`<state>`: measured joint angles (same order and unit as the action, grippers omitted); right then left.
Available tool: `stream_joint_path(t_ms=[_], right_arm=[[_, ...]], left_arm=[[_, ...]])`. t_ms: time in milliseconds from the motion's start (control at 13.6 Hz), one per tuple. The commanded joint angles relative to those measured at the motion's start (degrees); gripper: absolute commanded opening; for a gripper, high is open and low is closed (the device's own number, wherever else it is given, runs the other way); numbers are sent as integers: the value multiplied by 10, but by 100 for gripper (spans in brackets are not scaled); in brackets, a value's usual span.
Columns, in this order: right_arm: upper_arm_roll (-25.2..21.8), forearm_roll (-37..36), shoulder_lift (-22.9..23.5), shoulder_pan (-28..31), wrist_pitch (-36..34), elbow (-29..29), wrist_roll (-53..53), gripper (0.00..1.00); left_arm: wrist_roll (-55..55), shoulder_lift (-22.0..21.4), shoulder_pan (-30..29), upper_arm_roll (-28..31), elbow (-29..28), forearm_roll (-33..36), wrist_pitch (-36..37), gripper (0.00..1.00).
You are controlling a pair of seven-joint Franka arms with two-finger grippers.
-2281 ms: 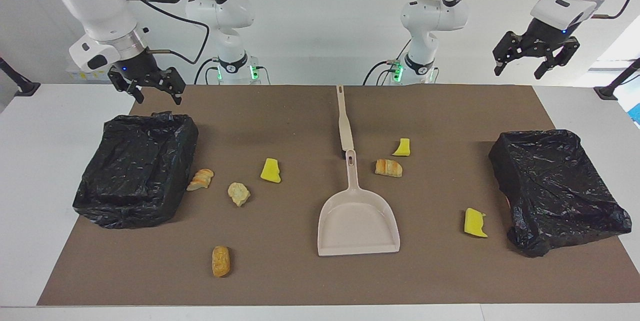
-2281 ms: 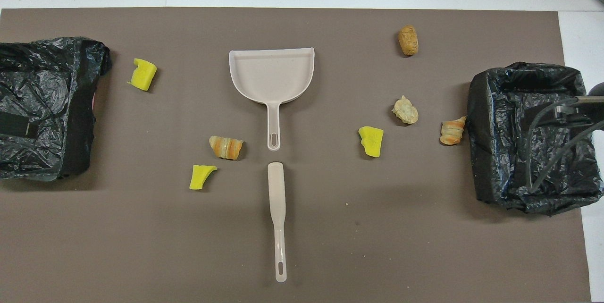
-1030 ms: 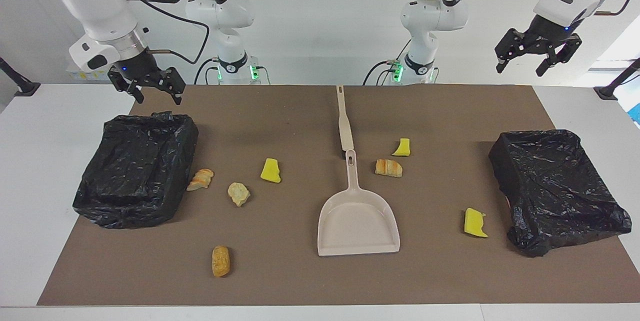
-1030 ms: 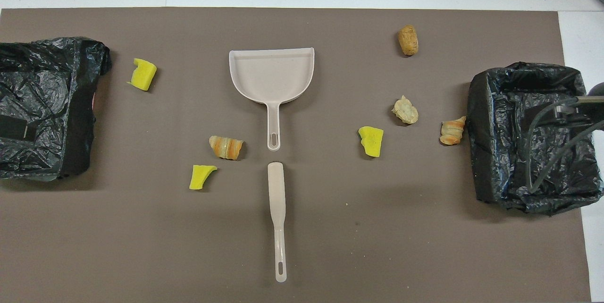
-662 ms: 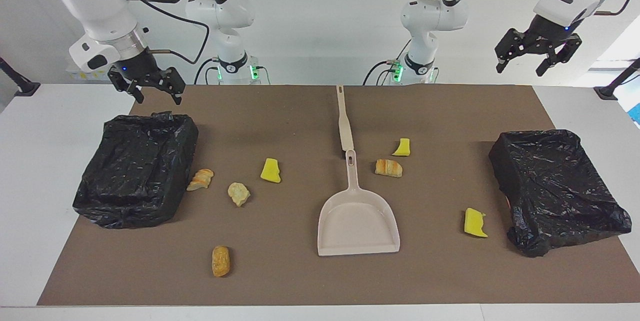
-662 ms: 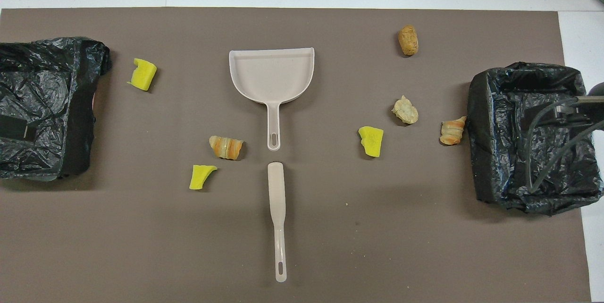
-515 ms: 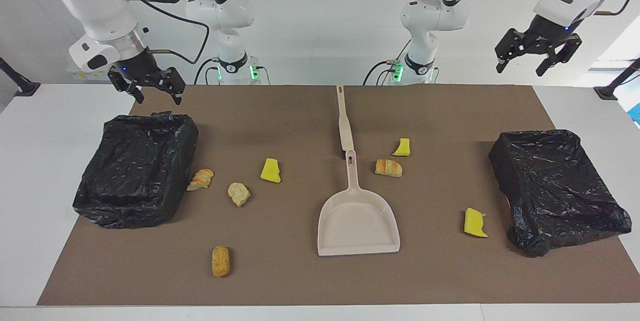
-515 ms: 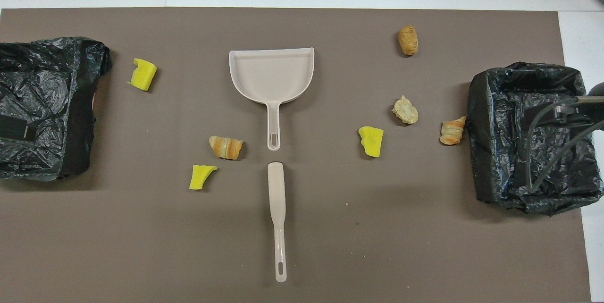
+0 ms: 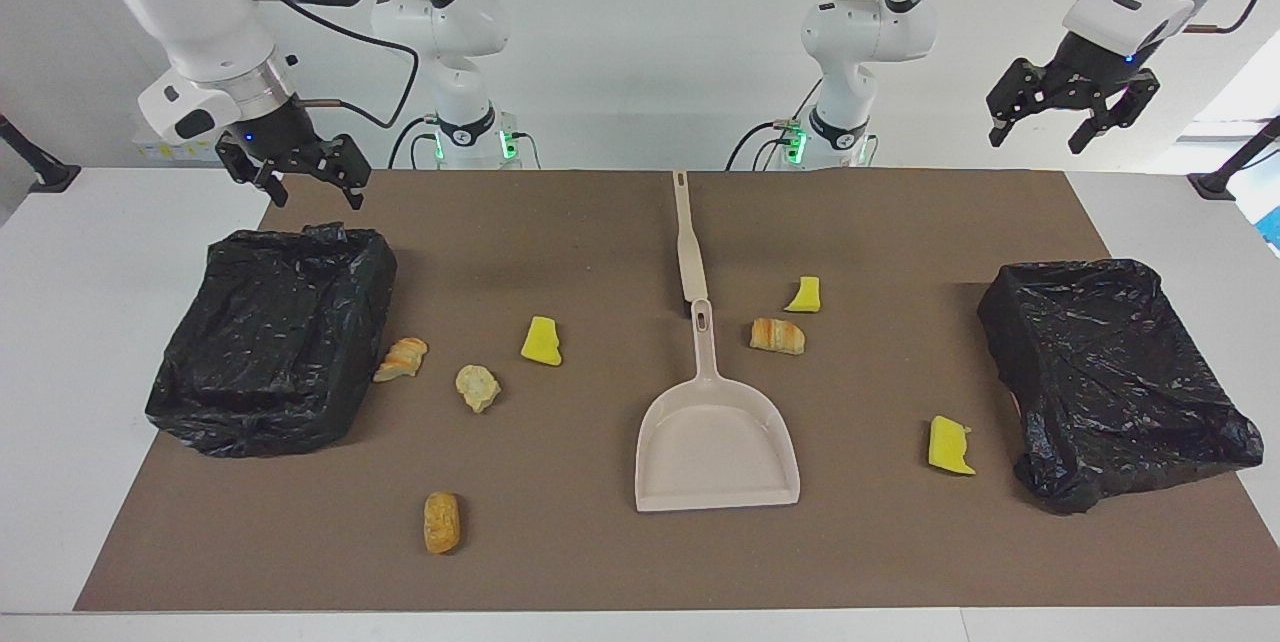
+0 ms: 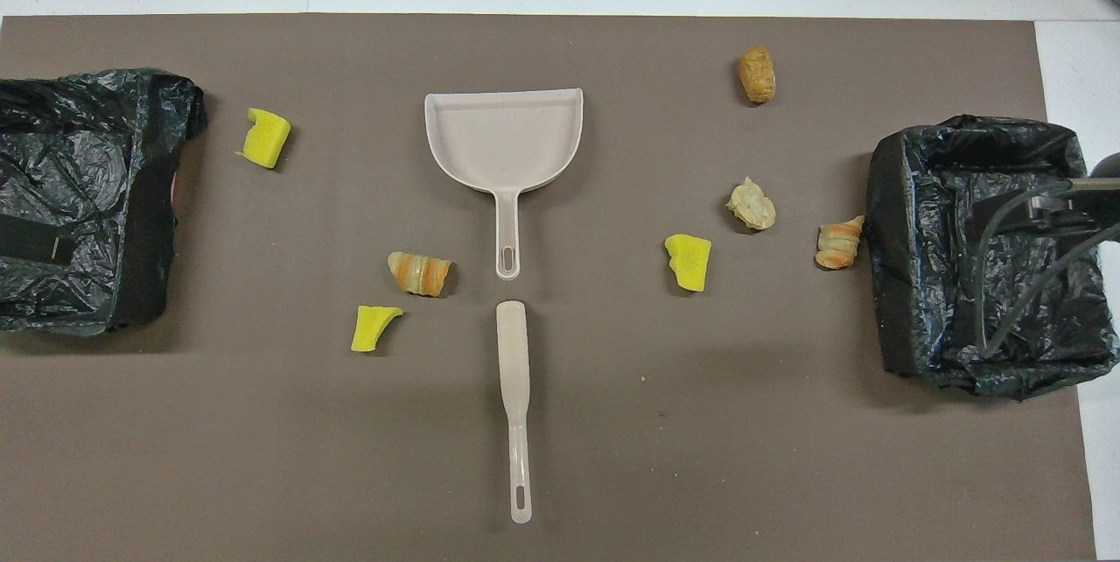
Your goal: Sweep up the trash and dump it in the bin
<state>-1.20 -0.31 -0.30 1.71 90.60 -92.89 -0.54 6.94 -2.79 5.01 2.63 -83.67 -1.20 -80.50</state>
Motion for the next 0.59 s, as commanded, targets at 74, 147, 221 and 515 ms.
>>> stream_joint_path(t_ms=[74, 147, 221, 515], right_arm=[[-6, 12, -6, -1, 1, -2, -10, 100], [-6, 12, -6, -1, 1, -2, -9, 100], [-6, 12, -6, -1, 1, -2, -10, 100], [-7, 10, -6, 5, -1, -2, -13, 100]], left_arm=[[-2, -22, 8, 3, -25, -3, -6, 100], [-2, -22, 8, 2, -27, -3, -6, 100], [-2, -23, 8, 1, -28, -3, -7, 100], [-2, -28, 9, -2, -39, -3, -9, 100]])
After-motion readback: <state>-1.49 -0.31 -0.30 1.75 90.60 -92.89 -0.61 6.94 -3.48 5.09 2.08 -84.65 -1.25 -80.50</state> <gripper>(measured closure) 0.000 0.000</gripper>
